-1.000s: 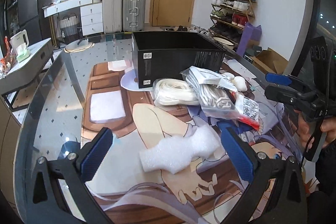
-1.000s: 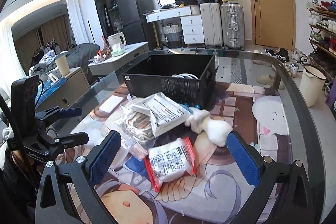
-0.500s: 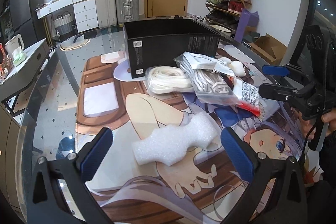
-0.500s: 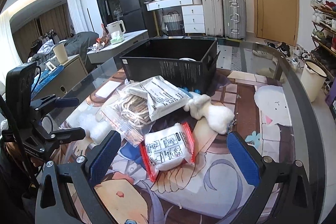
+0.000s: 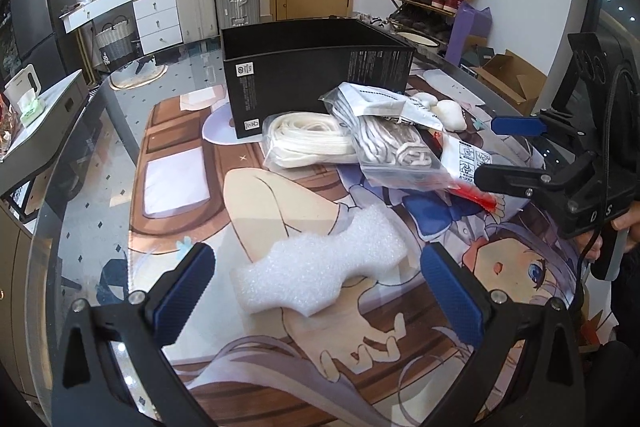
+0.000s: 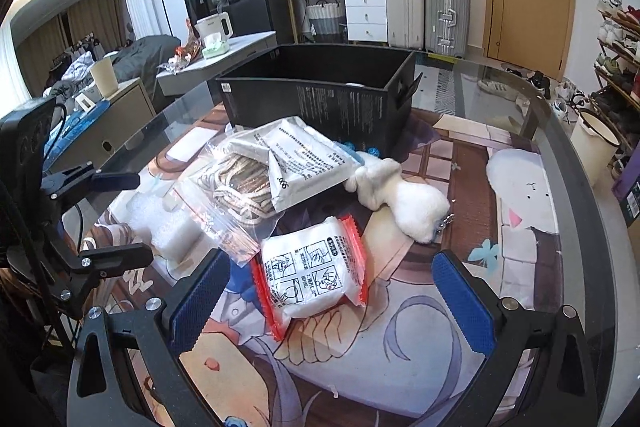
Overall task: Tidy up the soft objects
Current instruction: 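Move the left gripper to the white foam sheet while the right gripper nears the red-edged packet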
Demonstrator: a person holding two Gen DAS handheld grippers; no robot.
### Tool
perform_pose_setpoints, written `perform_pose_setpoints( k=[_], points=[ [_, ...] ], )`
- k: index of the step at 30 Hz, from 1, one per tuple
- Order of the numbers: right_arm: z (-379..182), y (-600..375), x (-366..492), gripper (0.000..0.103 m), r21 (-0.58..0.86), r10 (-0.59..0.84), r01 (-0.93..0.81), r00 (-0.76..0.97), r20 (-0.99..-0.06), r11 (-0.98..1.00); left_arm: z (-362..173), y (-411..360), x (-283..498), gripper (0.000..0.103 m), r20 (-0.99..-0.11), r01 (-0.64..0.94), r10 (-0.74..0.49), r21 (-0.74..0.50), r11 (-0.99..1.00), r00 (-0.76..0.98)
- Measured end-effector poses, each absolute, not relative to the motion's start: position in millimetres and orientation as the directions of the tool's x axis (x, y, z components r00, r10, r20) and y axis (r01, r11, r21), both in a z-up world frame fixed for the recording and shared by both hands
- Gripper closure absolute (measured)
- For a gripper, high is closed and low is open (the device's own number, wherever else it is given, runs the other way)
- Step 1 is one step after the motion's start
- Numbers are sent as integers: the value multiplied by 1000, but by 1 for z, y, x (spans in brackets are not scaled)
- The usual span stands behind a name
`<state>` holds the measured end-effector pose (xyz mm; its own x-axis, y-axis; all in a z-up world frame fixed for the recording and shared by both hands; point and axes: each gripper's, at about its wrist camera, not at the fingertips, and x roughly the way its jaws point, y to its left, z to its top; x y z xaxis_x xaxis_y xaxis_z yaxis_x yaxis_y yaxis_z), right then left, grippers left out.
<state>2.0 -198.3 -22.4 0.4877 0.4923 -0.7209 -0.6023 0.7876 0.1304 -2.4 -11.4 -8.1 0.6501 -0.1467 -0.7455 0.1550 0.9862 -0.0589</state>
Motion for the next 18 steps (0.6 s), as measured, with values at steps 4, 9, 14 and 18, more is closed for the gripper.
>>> perform_pose_setpoints(
  k=[4, 9, 14, 18],
  points=[
    [-24, -194, 0, 1, 108, 483, -613, 488, -727, 782, -10, -14, 2, 0, -755, 149, -138, -54, 987, 641],
    [-30, -191, 2, 1, 91, 463, -621, 470, -751, 778, -12, -17, 5, 0, -762, 152, -134, -47, 987, 634],
    [-35, -186, 3, 1, 76, 446, -631, 452, -773, 772, -16, -20, 10, 0, -778, 153, -130, -45, 987, 614],
    [-43, -177, 6, 1, 55, 418, -646, 425, -803, 762, -20, -22, 17, 0, -792, 152, -133, -51, 987, 596]
  ],
)
